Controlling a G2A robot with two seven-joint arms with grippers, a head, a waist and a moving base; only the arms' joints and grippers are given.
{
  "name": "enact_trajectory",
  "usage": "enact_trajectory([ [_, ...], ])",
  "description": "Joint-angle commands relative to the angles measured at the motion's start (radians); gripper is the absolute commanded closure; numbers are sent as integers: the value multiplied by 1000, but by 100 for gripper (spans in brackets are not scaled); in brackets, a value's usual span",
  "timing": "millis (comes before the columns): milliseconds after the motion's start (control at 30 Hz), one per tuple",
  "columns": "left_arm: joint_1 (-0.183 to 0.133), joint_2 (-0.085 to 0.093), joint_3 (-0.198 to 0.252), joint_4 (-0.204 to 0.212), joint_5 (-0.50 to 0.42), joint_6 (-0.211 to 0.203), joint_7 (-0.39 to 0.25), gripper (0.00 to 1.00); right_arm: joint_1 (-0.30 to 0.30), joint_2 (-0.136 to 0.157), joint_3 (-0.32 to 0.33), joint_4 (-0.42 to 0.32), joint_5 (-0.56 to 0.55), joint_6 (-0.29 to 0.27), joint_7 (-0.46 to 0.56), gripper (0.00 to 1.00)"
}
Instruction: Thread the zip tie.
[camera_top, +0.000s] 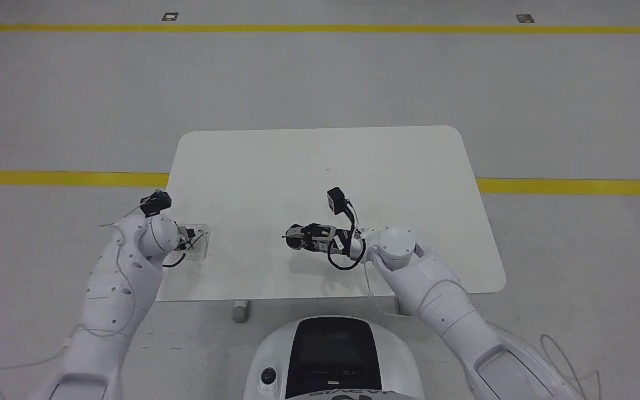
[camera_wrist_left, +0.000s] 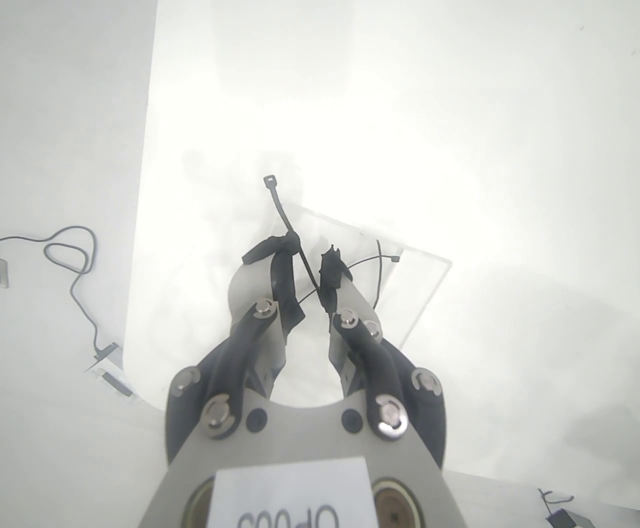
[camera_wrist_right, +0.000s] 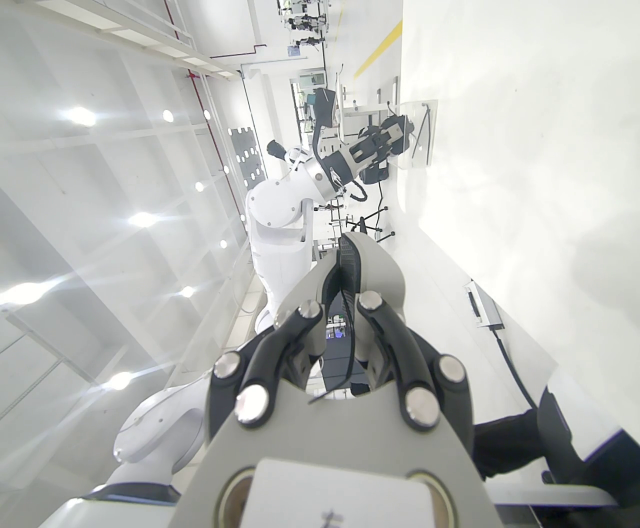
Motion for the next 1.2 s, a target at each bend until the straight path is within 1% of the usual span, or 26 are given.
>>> enact_trajectory([
  [0, -4, -7, -4, 8, 11, 0, -1, 100, 0, 0, 0, 0, 0, 0, 0, 100],
  [167, -8, -23, -22, 17, 40, 0, -2, 100, 0, 0, 0, 0, 0, 0, 0, 100],
  [267, 0, -30, -39, 4, 56, 0, -8, 100, 0, 0, 0, 0, 0, 0, 0, 100],
  [333, 11, -32, -54, -13, 64, 0, -13, 100, 0, 0, 0, 0, 0, 0, 0, 100],
  [433, 40, -34, -85, -65, 62, 0, -31, 100, 0, 0, 0, 0, 0, 0, 0, 100],
  [600, 105, -28, -140, -177, 42, 0, -70, 100, 0, 0, 0, 0, 0, 0, 0, 100],
  [733, 146, -23, -173, -240, 19, -4, -81, 100, 0, 0, 0, 0, 0, 0, 0, 100],
  [767, 154, -22, -182, -253, 7, -11, -83, 100, 0, 0, 0, 0, 0, 0, 0, 100],
  [900, 191, -16, -234, -309, -72, -59, -87, 100, 0, 0, 0, 0, 0, 0, 0, 100],
  [1000, 229, -11, -283, -358, -146, -107, -77, 100, 0, 0, 0, 0, 0, 0, 0, 100],
  [1033, 247, -10, -301, -376, -179, -130, -71, 100, 0, 0, 0, 0, 0, 0, 0, 100],
  [1100, 269, -8, -329, -402, -233, -160, -56, 100, 0, 0, 0, 0, 0, 0, 0, 100],
  [1167, 297, -6, -357, -427, -297, -211, -54, 100, 0, 0, 0, 0, 0, 0, 0, 100],
])
